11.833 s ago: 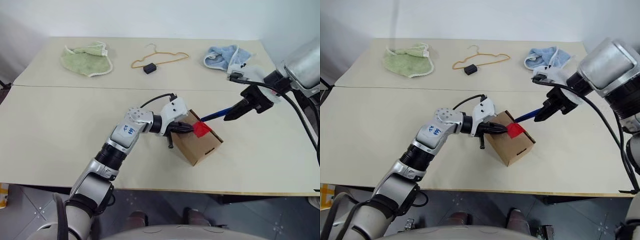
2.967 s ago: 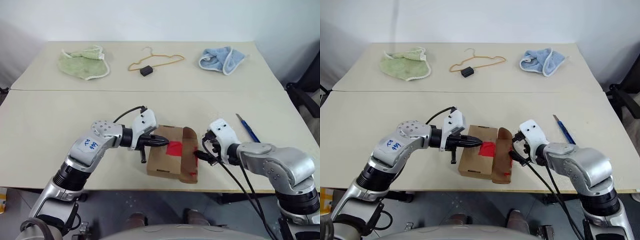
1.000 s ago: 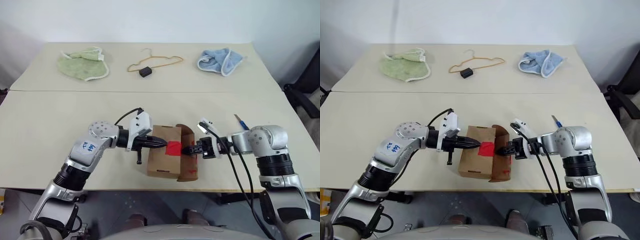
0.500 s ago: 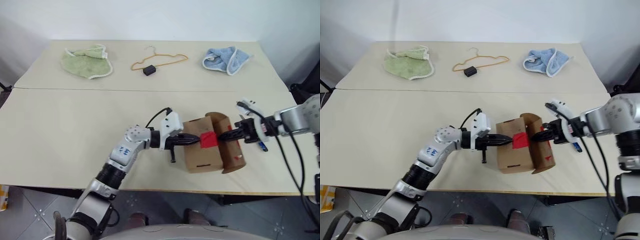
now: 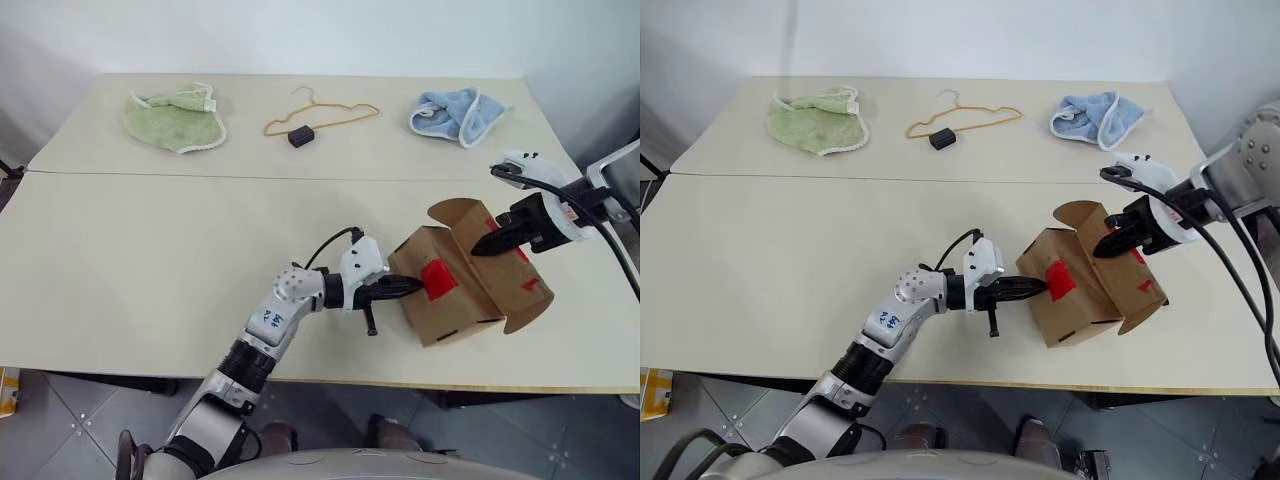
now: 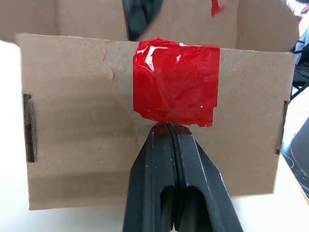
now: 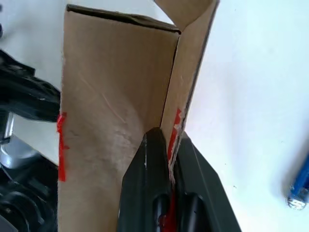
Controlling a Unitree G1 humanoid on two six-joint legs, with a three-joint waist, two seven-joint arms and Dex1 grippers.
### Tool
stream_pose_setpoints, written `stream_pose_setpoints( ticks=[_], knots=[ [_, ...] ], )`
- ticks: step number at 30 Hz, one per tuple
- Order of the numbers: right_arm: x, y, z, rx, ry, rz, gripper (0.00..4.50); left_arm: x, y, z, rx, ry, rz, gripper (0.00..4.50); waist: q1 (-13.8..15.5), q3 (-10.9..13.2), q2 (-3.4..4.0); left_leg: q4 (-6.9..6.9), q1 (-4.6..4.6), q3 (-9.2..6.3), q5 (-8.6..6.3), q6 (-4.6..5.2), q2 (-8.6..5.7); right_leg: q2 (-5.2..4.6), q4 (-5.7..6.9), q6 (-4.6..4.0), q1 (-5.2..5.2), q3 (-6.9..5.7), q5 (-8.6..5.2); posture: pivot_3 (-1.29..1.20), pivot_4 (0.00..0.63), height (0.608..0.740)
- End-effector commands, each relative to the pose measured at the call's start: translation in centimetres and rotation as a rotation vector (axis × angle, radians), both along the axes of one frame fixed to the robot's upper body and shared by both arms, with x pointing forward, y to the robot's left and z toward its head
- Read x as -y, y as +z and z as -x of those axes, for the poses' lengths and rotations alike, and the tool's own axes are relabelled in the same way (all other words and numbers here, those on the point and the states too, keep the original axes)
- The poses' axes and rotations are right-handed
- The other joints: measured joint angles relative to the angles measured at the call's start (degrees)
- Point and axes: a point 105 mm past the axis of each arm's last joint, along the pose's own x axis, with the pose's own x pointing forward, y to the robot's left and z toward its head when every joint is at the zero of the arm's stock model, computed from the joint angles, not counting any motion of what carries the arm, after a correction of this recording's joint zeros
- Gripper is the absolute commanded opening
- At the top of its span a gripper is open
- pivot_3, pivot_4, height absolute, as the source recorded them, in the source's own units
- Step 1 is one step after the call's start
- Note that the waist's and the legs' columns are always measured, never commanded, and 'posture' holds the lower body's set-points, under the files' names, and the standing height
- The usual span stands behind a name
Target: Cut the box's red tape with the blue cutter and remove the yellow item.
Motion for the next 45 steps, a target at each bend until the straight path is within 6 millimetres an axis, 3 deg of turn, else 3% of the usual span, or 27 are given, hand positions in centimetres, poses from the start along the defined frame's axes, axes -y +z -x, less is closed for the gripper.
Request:
stream_pose_setpoints(
  ticks=[1,9,16,21,30,36,40,45],
  knots=[
    [-1.0,0.7,0.7,-0.019,0.052,-0.009,0.02,0.3,-0.5,0.3,0.002,0.010,-0.013,0.00,-0.1,0.0,0.01,0.00,-0.02,0.00,0.00,0.00,0.00,0.00,0.00,0.00,-0.01,-0.01,0.00,0.00,0.150,0.740],
    [-2.5,-0.6,1.9,-0.090,0.109,-0.004,0.02,-1.7,0.1,0.1,0.022,0.038,-0.042,0.00,-0.2,0.0,0.02,-0.02,-0.06,0.00,0.00,0.00,0.01,0.00,0.04,-0.01,-0.09,-0.01,0.00,0.00,0.150,0.740],
    [-2.3,-1.6,1.5,-0.081,0.054,-0.022,0.02,-2.7,5.9,3.5,-0.035,-0.202,0.066,0.00,-0.3,0.0,0.02,-0.01,-0.07,0.02,0.00,0.00,0.02,0.00,0.07,-0.01,-0.09,-0.01,-0.01,0.00,0.150,0.740],
    [-2.4,-2.2,0.8,-0.048,0.018,-0.027,0.02,-2.2,7.5,5.0,-0.065,-0.317,0.076,0.00,-0.5,0.0,0.00,0.04,0.02,0.02,0.00,0.00,0.03,0.00,0.11,-0.02,0.01,-0.02,0.00,0.00,0.150,0.740],
    [-2.9,-2.8,0.4,0.000,-0.010,-0.058,0.02,1.1,3.8,1.6,-0.026,-0.142,-0.049,0.00,-0.5,0.0,-0.04,0.08,0.39,0.07,0.16,0.05,0.06,0.01,0.25,-0.13,0.30,0.01,0.14,0.00,0.150,0.740],
    [-3.2,-3.1,0.5,0.014,-0.015,-0.078,0.02,2.0,3.3,-0.1,0.005,-0.028,-0.013,0.00,-0.5,0.0,-0.07,0.08,0.49,0.11,0.20,0.07,0.07,0.01,0.26,-0.15,0.36,0.05,0.20,0.00,0.150,0.740],
    [-3.3,-3.2,0.6,0.021,-0.020,-0.096,0.02,1.4,1.6,0.3,-0.022,-0.036,-0.108,0.00,-0.6,0.0,-0.10,0.08,0.54,0.12,0.21,0.08,0.08,0.02,0.28,-0.17,0.41,0.06,0.21,0.00,0.150,0.740],
    [-1.4,-2.5,0.0,0.062,-0.106,-0.101,0.02,-1.1,-2.0,0.6,-0.084,-0.026,-0.311,0.00,-0.7,-0.1,-0.14,0.03,0.65,0.12,0.21,0.10,0.15,0.07,0.31,-0.20,0.46,0.08,0.20,0.00,0.150,0.740]
  ],
)
